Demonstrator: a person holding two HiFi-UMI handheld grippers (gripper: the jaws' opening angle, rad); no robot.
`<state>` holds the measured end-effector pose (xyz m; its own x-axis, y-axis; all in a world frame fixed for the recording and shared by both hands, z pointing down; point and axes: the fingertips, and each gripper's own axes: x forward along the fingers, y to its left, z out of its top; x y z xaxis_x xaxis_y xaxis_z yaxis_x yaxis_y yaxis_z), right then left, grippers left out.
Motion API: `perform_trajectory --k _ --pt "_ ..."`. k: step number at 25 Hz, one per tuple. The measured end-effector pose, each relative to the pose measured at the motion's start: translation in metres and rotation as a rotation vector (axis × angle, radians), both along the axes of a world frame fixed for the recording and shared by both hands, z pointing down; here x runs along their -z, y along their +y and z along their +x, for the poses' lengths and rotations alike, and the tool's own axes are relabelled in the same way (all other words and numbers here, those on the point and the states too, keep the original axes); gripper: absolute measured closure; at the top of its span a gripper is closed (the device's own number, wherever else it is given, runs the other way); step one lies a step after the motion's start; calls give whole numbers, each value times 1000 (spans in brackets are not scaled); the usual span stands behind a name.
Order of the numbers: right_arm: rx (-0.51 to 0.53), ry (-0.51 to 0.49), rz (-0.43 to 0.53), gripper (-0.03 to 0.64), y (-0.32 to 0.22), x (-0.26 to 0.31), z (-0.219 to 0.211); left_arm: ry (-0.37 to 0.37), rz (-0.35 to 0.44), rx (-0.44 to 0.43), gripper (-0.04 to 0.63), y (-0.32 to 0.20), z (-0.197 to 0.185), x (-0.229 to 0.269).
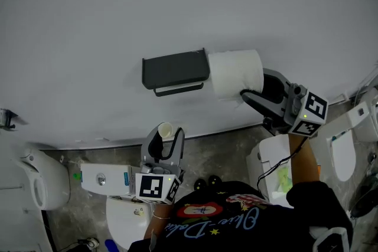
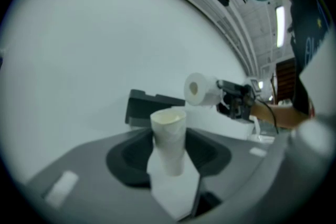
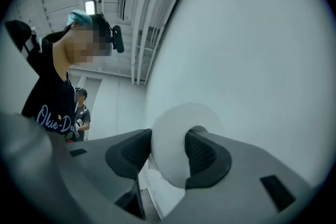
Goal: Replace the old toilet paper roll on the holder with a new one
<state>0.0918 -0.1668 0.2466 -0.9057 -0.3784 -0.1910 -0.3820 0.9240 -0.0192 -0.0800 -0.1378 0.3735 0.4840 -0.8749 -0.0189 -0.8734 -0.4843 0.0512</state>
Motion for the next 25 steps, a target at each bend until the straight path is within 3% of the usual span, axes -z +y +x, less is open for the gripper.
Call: perform_trajectory --k 7,13,17,25 --pt "-104 -42 -146 414 -17 -65 12 -17 -11 1 408 -7 -6 -4" --pt "-114 -73 -248 414 -35 -104 8 -20 -9 24 408 -3 -13 -1" --pt "-74 -118 -300 416 -44 -112 -3 -19 -7 51 408 0 -25 0" --pt "46 -106 -344 417 -51 -117 -40 -20 -11 123 408 13 -42 1"
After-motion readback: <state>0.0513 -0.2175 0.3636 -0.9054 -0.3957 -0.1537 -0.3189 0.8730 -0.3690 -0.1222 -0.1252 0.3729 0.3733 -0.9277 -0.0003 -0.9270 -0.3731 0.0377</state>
